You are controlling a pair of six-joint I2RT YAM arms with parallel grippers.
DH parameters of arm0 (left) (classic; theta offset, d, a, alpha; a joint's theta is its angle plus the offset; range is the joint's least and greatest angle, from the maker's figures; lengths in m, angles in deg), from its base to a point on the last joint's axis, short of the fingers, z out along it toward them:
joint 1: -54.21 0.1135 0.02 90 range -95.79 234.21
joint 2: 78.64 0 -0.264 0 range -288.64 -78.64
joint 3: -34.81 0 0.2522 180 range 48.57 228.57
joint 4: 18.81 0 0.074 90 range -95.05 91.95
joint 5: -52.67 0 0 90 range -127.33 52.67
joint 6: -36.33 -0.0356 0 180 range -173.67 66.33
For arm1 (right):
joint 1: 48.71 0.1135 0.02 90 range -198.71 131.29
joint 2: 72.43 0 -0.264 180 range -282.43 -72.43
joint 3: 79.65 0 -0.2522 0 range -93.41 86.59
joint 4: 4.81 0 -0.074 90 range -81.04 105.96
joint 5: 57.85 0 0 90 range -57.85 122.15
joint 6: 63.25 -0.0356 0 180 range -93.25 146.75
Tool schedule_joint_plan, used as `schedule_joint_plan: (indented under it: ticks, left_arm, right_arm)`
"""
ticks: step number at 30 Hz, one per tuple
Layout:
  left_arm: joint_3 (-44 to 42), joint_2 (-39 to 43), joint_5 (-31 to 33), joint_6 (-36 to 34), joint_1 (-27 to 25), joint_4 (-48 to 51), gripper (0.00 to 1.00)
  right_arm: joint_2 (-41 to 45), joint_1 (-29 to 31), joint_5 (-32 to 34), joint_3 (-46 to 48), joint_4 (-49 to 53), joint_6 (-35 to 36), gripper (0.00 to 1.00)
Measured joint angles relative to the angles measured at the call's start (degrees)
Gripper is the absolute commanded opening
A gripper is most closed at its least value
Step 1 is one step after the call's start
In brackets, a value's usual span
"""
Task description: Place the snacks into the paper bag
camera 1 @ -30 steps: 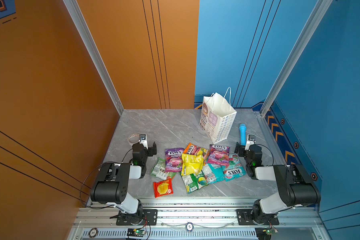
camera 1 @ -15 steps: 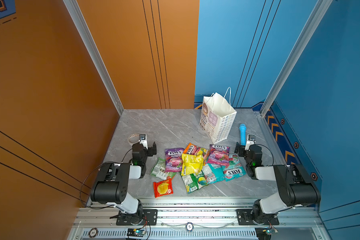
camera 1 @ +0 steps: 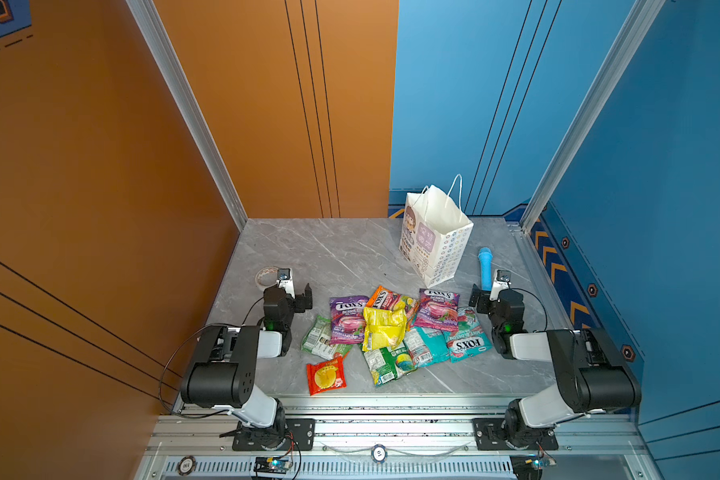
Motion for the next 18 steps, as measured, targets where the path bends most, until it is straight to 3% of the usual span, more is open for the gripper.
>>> schedule_joint_plan:
  ticks: [4,8,11,14,18]
  left_arm:
    - [-1.09,1.49,0.79,-0.09,-1.16,0.52,0.98]
    - [-0.44,9.73,6.80,1.46,-3.34,9.42,0.98]
    - [3.76,16.44,10.54,6.73,-3.32,19.91,0.98]
    - [6.03,24.11,12.41,15.89,-3.65,24.57,0.98]
    - [7.87,29.51,8.22,22.27,-2.75,28.87,0.98]
  right_arm:
    - [0.92,0.17,0.50,-1.51,4.35,-0.07,1.00]
    - [6.99,1.92,6.10,-11.65,23.65,-4.13,1.00]
    - [10.82,2.45,8.44,-22.36,35.63,-11.76,1.00]
    - [13.66,-0.20,5.07,-27.78,42.12,-18.08,0.98]
    - [15.43,-4.22,-2.16,-26.58,47.21,-22.27,0.96]
